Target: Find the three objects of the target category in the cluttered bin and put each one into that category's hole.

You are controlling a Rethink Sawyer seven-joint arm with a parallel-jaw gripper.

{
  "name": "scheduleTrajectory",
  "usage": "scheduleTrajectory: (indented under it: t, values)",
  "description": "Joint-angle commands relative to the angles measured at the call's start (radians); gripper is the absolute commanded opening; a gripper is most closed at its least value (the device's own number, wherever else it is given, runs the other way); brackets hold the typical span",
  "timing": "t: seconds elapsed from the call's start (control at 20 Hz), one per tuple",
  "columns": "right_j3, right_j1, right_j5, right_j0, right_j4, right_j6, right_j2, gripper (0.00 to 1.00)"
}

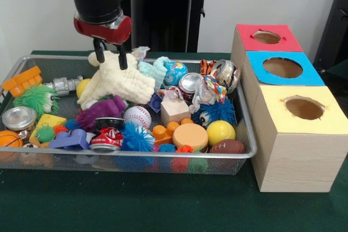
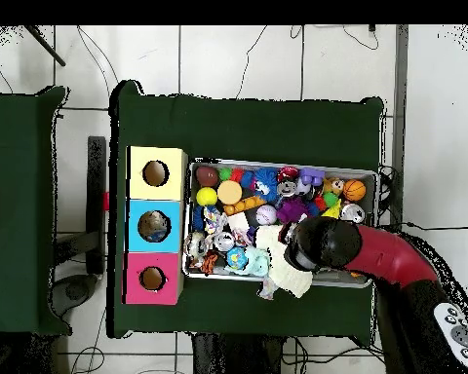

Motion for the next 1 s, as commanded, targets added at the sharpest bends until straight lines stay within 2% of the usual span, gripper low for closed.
scheduleTrajectory:
  t: [0.05,0.25,0.6,1.0]
  values:
    - [-0.07,0.061,-0.036,-0.044,-0.132,-0.281,0.146,1.0]
    - [-0.136,0.088,-0.008,-0.057,-0.179,-0.312,0.18,1.0]
    - [-0.225,0.108,0.089,-0.071,-0.216,-0.332,0.223,1.0]
    - [-0.411,0.186,0.23,-0.055,-0.221,-0.361,0.254,1.0]
